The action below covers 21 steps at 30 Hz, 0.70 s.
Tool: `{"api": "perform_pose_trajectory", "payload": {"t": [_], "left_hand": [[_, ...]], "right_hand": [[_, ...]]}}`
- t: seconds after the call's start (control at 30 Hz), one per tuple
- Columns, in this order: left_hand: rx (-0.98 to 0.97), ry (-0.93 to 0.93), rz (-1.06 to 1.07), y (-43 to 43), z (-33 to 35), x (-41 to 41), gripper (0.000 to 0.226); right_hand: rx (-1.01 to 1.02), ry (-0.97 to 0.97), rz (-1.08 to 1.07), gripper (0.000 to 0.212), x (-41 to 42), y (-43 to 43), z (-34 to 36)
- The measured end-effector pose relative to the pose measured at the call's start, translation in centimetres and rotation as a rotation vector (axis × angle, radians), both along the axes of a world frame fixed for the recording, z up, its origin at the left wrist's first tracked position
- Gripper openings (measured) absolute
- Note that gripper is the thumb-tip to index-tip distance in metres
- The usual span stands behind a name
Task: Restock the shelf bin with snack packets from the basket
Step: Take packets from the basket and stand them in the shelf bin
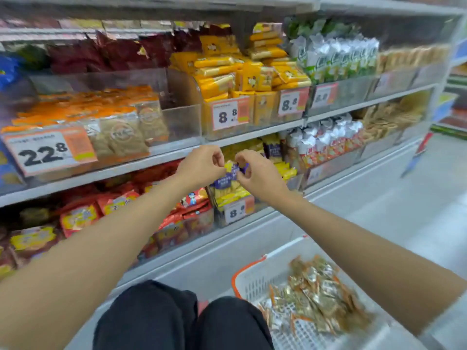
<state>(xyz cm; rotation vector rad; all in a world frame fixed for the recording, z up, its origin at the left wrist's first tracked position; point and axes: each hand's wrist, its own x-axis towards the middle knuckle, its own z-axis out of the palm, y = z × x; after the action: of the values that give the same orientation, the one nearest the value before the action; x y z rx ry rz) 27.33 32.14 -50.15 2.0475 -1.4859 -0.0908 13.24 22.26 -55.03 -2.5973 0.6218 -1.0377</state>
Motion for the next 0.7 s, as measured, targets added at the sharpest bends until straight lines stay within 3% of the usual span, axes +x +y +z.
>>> {"api": "perform_pose_trajectory", "payload": {"t": [0.37,0.7], "left_hand": [[0.320,0.282,-0.133,-3.9,-17.4,-11.4,0.009],[0.609,0.630,-0.049,-3.7,-31.6,-14.0,0.010]], "right_hand": [[0.393,0.294,-0.176,0.024,-13.7,-1.2,-16.2],[0.770,0.666,-0.269,0.034,-20.4,-0.4,-31.1]]}}
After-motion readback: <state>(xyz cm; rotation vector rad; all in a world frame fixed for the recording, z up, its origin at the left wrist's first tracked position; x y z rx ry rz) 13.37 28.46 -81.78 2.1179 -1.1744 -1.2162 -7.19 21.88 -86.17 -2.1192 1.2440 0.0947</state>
